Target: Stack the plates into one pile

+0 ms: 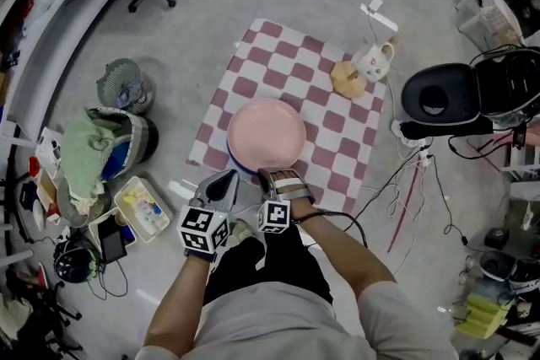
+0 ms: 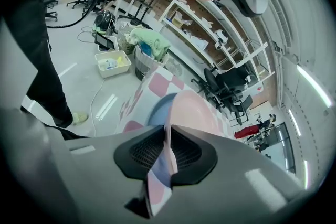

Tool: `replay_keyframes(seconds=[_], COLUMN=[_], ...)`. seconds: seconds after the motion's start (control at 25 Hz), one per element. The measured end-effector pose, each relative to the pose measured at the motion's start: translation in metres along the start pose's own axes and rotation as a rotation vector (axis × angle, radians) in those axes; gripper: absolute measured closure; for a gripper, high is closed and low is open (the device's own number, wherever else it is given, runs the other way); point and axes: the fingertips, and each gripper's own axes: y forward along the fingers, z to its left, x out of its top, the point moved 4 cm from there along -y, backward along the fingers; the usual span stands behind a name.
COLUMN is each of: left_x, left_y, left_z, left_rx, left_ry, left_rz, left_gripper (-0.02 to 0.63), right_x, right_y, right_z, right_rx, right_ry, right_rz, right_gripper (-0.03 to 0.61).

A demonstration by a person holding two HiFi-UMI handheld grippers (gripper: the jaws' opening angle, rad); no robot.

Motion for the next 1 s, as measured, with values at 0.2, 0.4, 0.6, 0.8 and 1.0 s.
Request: replay_keyframes(seconds=[0.2, 0.4, 0.6, 0.8, 1.0], left_x=[0.001, 0.003, 0.002, 0.005, 0.017], left_y=[0.003, 0.005, 0.006, 0.005, -0.002], left_z=[-0.004, -0.003, -0.010, -0.016, -0.023], left_rx=[-0.004, -0.008, -0.017, -0.023, -0.032], left_ry=[0.001, 0.003, 0.003, 0.007, 0.005], left_rz=[0.001, 0.001, 0.008, 0.003, -0.019], left_gripper=[0.607, 0.607, 0.607, 0.607, 0.607], right_x=[-0.002, -0.006, -0.004, 0.006, 0.019], right_y=[0.003, 0.001, -0.007, -0.028, -0.066], right_z=[0.009, 0.007, 0.006, -0.001, -0.037], right_rx=[0.094, 0.187, 0.200, 0.178, 0.086], right_ry=[0.092, 0.207, 0.223, 0.258, 0.424], right_rz=[-0.007, 0.003, -0.008, -0.074, -0.161], right_gripper=[0.522, 0.503, 0.491, 0.492, 0.497])
